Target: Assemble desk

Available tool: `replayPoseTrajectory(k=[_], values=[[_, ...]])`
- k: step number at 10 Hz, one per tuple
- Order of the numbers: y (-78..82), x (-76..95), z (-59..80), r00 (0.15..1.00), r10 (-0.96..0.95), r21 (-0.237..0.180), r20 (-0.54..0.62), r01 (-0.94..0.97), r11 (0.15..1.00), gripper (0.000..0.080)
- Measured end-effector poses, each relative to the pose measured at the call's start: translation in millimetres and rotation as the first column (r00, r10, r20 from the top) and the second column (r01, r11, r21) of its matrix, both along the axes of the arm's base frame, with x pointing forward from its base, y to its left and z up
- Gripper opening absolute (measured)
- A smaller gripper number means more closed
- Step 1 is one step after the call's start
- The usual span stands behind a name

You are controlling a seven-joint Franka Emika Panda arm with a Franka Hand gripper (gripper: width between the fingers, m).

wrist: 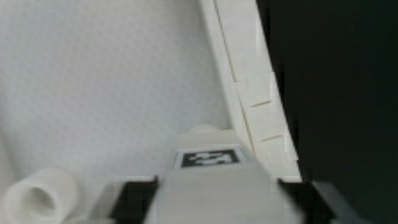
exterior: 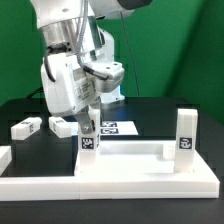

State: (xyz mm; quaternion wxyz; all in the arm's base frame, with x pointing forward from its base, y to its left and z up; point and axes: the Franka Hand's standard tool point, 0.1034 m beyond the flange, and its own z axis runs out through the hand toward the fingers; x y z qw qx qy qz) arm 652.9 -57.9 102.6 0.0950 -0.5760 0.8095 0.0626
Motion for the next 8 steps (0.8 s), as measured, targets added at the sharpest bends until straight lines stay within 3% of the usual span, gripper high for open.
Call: replayPoseTrajectory(k=[1, 2, 3, 6, 8], values=[[0.3, -0.2, -0.4, 1.000, 0.005, 0.000, 0.000, -0.005, 1.000, 0.0468], [0.5, -0.2, -0.4, 1.000, 0.005, 0.000, 0.000, -0.005, 1.000, 0.0468], [1.9, 0.5, 1.3, 1.000, 0.009, 0.000, 0.003, -0.009, 1.000, 0.0613], [26.0, -2.6, 44.8, 0.998, 0.046, 0.025, 0.040, -0.047, 0.999, 0.0644], [27.3, -2.7, 43.9, 0.998, 0.043, 0.028, 0.041, -0.044, 0.999, 0.0649]])
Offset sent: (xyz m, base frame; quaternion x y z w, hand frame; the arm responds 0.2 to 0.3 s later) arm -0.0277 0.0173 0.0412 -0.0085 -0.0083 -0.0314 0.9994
